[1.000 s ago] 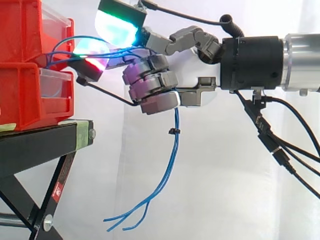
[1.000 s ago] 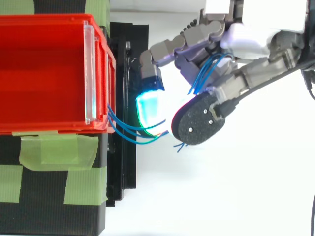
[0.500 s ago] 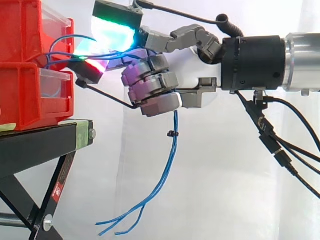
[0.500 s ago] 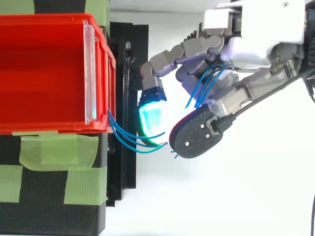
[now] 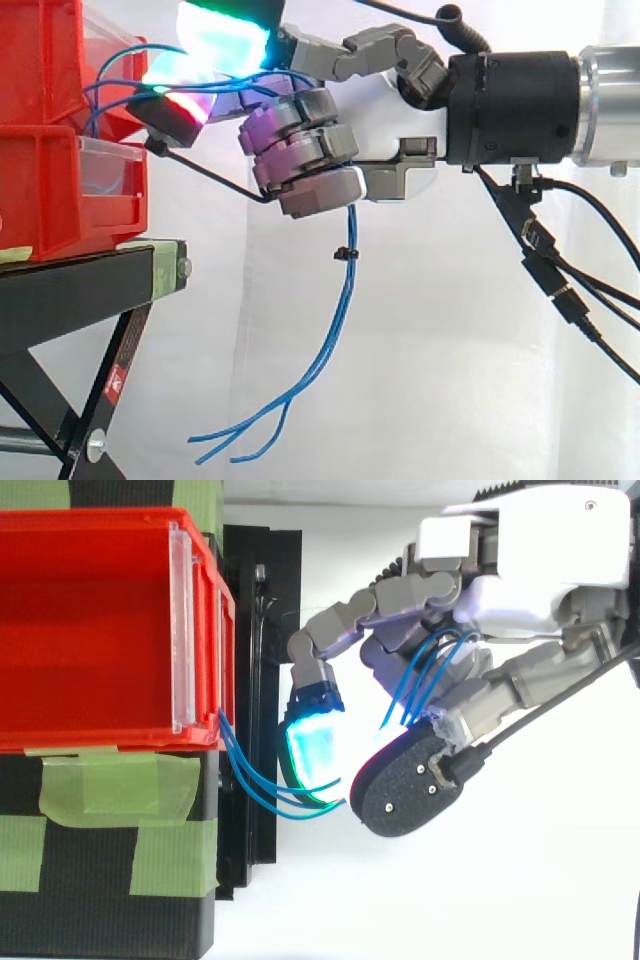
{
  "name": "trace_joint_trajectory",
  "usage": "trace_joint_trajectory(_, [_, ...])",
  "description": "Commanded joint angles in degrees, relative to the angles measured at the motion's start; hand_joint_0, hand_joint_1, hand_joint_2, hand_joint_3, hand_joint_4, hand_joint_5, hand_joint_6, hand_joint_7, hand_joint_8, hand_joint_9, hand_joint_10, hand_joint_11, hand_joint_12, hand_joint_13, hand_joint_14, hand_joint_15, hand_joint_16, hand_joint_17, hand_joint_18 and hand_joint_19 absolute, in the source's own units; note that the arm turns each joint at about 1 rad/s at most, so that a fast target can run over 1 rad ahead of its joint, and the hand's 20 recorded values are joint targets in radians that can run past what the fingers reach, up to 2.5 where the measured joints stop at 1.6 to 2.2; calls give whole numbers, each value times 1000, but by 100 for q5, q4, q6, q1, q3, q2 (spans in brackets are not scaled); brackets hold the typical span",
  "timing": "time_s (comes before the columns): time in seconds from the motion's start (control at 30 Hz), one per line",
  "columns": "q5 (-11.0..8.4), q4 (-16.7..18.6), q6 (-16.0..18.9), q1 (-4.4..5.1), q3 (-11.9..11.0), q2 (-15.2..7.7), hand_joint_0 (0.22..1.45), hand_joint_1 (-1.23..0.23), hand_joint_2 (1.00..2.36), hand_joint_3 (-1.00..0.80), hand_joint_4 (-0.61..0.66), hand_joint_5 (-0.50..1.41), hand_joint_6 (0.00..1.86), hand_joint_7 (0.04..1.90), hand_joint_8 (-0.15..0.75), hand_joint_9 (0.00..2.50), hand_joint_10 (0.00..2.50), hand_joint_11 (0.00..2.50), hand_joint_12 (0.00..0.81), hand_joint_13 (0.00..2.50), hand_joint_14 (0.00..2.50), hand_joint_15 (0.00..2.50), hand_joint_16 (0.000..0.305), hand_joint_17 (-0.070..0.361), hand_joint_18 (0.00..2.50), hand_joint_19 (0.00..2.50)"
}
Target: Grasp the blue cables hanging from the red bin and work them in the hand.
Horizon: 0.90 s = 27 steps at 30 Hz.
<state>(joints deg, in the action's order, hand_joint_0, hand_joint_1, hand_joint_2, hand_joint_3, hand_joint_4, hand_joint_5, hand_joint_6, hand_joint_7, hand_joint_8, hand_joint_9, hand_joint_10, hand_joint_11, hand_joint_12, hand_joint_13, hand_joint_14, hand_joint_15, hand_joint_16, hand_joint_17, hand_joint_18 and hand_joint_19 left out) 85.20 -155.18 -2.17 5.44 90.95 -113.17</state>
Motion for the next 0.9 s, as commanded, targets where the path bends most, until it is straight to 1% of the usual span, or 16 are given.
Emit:
trace_joint_trajectory(0.0, [-4, -12, -2, 18, 1, 5, 867, -656, 1025, -339, 135, 382, 668, 1339, 365, 738, 2500, 2046, 431, 910, 2500, 1545, 46, 104, 1444, 1258])
trace_joint_trajectory(0.1, [-4, -12, -2, 18, 1, 5, 867, -657, 1025, -330, 129, 380, 676, 1344, 364, 735, 2500, 2039, 433, 907, 2500, 1574, 47, 105, 1442, 1259])
trace_joint_trajectory(0.13, [5, -12, -2, 18, 1, 5, 867, -657, 1025, -329, 122, 379, 681, 1342, 364, 733, 2500, 2072, 428, 906, 2500, 1550, 47, 106, 1440, 1261])
trace_joint_trajectory(0.17, [5, -12, 6, 18, -7, 5, 868, -657, 1025, -330, 127, 378, 685, 1338, 364, 733, 2500, 2031, 428, 907, 2500, 1550, 47, 106, 1441, 1256])
trace_joint_trajectory(0.27, [5, -12, 6, 18, -51, 5, 868, -658, 1025, -328, 127, 376, 693, 1333, 361, 727, 2500, 2015, 430, 902, 2500, 1549, 46, 104, 1440, 1257])
trace_joint_trajectory(0.4, [-30, -38, -11, 27, -78, 93, 869, -658, 1025, -331, 123, 373, 707, 1325, 364, 722, 2500, 2038, 429, 899, 2500, 1543, 46, 104, 1437, 1255])
trace_joint_trajectory(0.43, [-30, -47, -20, 36, -78, 102, 869, -658, 1025, -331, 130, 372, 706, 1333, 362, 722, 2500, 1999, 437, 900, 2500, 1548, 45, 102, 1436, 1261])
trace_joint_trajectory(0.53, [-21, -73, -38, 53, -78, 128, 870, -657, 1025, -337, 130, 369, 719, 1317, 361, 720, 2500, 2021, 434, 899, 2500, 1547, 47, 105, 1436, 1253])
trace_joint_trajectory(0.67, [5, -100, -46, 53, -78, 146, 870, -657, 1025, -337, 132, 369, 722, 1315, 361, 717, 2500, 2011, 434, 896, 2500, 1565, 46, 104, 1432, 1273])
trace_joint_trajectory(0.7, [5, -109, -73, 44, -78, 146, 871, -656, 1024, -343, 132, 369, 722, 1315, 361, 717, 2500, 2010, 431, 893, 2500, 1534, 46, 103, 1433, 1267])
trace_joint_trajectory(0.73, [5, -109, -81, 53, -78, 164, 870, -656, 1025, -337, 132, 369, 722, 1314, 362, 716, 2500, 2044, 431, 893, 2500, 1534, 47, 105, 1431, 1273])
trace_joint_trajectory(0.77, [5, -109, -99, 53, -78, 164, 870, -656, 1025, -337, 132, 369, 723, 1314, 361, 714, 2500, 2003, 433, 892, 2500, 1558, 47, 105, 1431, 1272])
trace_joint_trajectory(0.8, [14, -109, -125, 44, -69, 190, 871, -656, 1025, -339, 133, 368, 724, 1313, 362, 715, 2500, 2012, 431, 892, 2500, 1530, 46, 103, 1432, 1268])
trace_joint_trajectory(0.87, [5, -109, -143, 53, -78, 208, 870, -656, 1025, -336, 132, 368, 723, 1313, 361, 714, 2500, 1999, 432, 889, 2500, 1552, 47, 105, 1427, 1268])
